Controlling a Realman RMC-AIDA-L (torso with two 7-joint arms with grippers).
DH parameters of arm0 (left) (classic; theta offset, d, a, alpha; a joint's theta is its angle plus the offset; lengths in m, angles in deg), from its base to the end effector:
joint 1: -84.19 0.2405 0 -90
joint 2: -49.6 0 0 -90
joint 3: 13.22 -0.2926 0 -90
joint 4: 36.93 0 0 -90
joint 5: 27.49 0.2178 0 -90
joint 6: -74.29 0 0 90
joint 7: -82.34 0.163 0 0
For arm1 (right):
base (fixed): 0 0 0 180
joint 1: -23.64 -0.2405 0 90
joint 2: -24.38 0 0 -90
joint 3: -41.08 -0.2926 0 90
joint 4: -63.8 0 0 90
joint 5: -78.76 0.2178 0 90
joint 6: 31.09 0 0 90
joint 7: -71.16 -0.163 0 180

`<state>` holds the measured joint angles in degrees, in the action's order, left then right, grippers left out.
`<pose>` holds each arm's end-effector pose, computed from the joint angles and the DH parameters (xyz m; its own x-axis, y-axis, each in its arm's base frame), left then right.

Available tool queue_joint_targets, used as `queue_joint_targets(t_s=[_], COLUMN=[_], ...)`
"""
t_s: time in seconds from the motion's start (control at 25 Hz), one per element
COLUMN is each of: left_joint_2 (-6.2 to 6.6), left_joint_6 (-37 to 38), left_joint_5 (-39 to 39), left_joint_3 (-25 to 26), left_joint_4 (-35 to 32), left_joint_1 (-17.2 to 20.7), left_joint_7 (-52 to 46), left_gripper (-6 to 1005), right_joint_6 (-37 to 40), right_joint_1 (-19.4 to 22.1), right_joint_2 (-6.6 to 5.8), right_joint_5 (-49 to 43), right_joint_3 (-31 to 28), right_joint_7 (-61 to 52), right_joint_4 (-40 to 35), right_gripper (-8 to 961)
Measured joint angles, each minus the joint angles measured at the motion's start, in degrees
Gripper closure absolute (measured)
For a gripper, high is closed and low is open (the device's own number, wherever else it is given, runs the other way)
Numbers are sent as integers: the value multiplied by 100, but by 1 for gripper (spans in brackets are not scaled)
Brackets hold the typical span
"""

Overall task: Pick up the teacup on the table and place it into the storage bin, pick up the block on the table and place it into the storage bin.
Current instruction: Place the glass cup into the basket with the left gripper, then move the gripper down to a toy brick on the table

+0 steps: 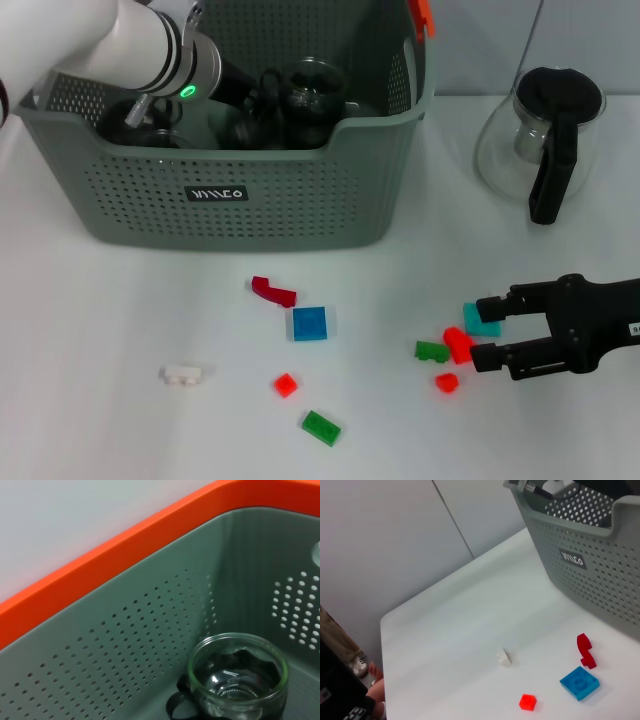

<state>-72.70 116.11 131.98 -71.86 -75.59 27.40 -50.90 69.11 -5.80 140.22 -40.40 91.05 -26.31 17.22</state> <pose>-0.1870 0.5283 -0.0606 0.8743 0.4805 0.0686 0.3799 -0.5894 -0.7129 0.2796 0.3347 -0.0166 0.8129 -0.5111 -0.2793 -0.5088 -0.8565 0.0863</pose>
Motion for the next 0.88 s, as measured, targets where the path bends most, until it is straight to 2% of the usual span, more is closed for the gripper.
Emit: queue_joint_targets(t_s=[0.16, 0.28, 0.36, 0.48, 0.52, 0.56, 0.64, 0.72, 0.8, 0.84, 0.88], left_joint_2=[12, 11, -23, -33, -4, 8, 27, -16, -88, -144, -173], left_joint_6=[31, 180, 460, 1254, 1708, 1975, 3134, 4134, 5209, 5812, 6105], left_joint_5=[7, -50, -226, -997, -1550, -1898, -3207, -3973, -4476, -4598, -4582], left_joint_3=[1, 5, 6, 17, 24, 36, 193, 374, 474, 430, 324], left_joint_4=[-157, -631, -1273, -2451, -3023, -3285, -4178, -4709, -5149, -5431, -5580], left_joint_1=[104, 294, 514, 889, 1087, 1188, 1576, 1812, 2001, 2155, 2263], left_joint_7=[-197, -360, -474, -500, -430, -368, 173, 813, 1503, 1858, 2026], left_gripper=[711, 644, 600, 533, 429, 325, 255, 186, 116, 117, 119], right_joint_6=[9, 7, 4, 0, 0, -2, -1, -2, -7, -14, -23], right_joint_1=[0, 10, 20, 25, 26, 26, 25, 16, 3, -11, -28], right_joint_2=[0, 4, 5, -2, -8, -13, -25, -35, -41, -42, -41], right_joint_5=[-53, -60, -62, -64, -65, -66, -64, -64, -64, -64, -63], right_joint_3=[-3, -1, 0, 3, 1, -6, -22, -33, -45, -51, -53], right_joint_7=[1, 23, 43, 49, 52, 56, 64, 66, 67, 67, 64], right_joint_4=[10, 27, 29, 31, 32, 32, 33, 34, 35, 35, 36], right_gripper=[146, 146, 146, 146, 146, 146, 146, 146, 146, 146, 146])
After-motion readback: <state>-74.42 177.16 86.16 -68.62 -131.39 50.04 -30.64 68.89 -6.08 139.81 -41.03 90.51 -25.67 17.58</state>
